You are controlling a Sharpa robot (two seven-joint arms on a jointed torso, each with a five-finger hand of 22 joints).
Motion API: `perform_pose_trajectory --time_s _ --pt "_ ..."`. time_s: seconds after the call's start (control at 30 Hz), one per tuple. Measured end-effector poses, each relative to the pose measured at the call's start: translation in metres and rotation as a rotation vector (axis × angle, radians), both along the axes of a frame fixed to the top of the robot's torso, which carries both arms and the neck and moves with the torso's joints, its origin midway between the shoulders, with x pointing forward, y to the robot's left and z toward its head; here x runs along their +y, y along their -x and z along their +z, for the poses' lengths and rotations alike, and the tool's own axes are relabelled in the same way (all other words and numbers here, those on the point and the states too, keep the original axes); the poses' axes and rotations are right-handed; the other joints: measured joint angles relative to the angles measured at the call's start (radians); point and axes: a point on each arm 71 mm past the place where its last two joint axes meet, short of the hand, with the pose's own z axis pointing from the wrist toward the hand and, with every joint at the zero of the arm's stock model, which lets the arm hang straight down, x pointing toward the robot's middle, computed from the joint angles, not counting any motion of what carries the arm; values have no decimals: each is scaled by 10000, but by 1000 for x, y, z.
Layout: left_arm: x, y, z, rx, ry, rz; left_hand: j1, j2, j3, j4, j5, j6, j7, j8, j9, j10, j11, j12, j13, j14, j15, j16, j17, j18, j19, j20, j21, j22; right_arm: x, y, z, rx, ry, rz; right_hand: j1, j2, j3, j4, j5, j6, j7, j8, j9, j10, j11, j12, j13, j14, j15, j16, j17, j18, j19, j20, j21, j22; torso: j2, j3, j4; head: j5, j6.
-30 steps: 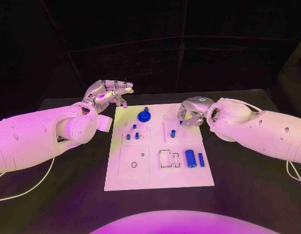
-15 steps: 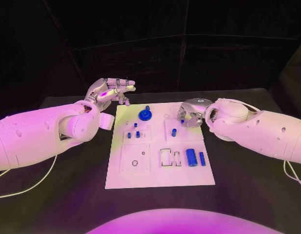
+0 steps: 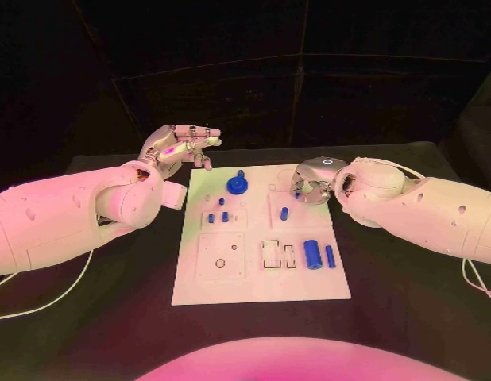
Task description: Assemble the parts on the task board
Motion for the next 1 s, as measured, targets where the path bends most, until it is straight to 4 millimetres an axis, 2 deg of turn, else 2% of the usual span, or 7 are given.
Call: perform_pose_trajectory --time_s 0.13,0.23,0.33,0.67,1.0 --pt "1 0 0 3 5 -2 0 0 0 0 0 0 0 0 0 0 0 1 0 0 0 0 0 -1 0 0 0 0 1 1 0 -103 13 -5 14 12 292 -67 -226 228 -63 60 21 206 -27 98 -1 10 -30 -1 -99 0 264 -65 512 764 9 0 0 -12 -3" --pt "1 0 0 5 11 -10 39 39 0 0 0 0 0 0 1 -36 -36 1 0 1 0 -58 -25 -1 0 0 0 1 2 1 0 -179 36 -4 14 12 433 -132 -305 386 -100 127 28 296 -9 191 11 -12 -81 -1 -106 1 312 -85 667 956 9 0 -1 -31 -24" --pt "1 0 0 7 14 -16 39 39 0 0 0 0 0 0 1 -36 -36 1 0 1 0 -58 -25 -3 0 0 0 1 3 2 -1 -268 77 -7 15 11 517 -209 -310 480 -161 153 54 327 -6 227 86 25 -117 -2 -96 1 346 -120 731 1041 9 -1 -2 -48 -34" --pt "1 0 0 16 12 -12 39 39 0 0 0 0 0 38 1 -35 -36 0 -1 1 1 -58 -72 -5 0 0 0 -8 3 8 0 -606 88 -81 17 12 605 -236 -346 518 -133 153 67 395 30 230 101 -11 -153 35 -15 1 347 -121 793 1158 -1 -2 -7 -60 -50" --pt "5 -2 0 11 -43 94 39 39 -1 -55 0 0 0 38 2 -71 1 0 -2 -71 0 -58 -120 -7 -17 -17 -42 -18 -7 14 8 -1095 -213 -363 17 12 690 -322 -349 552 -167 152 61 397 28 227 97 -10 -152 75 23 1 383 -158 899 1232 -15 -12 -16 -21 7"
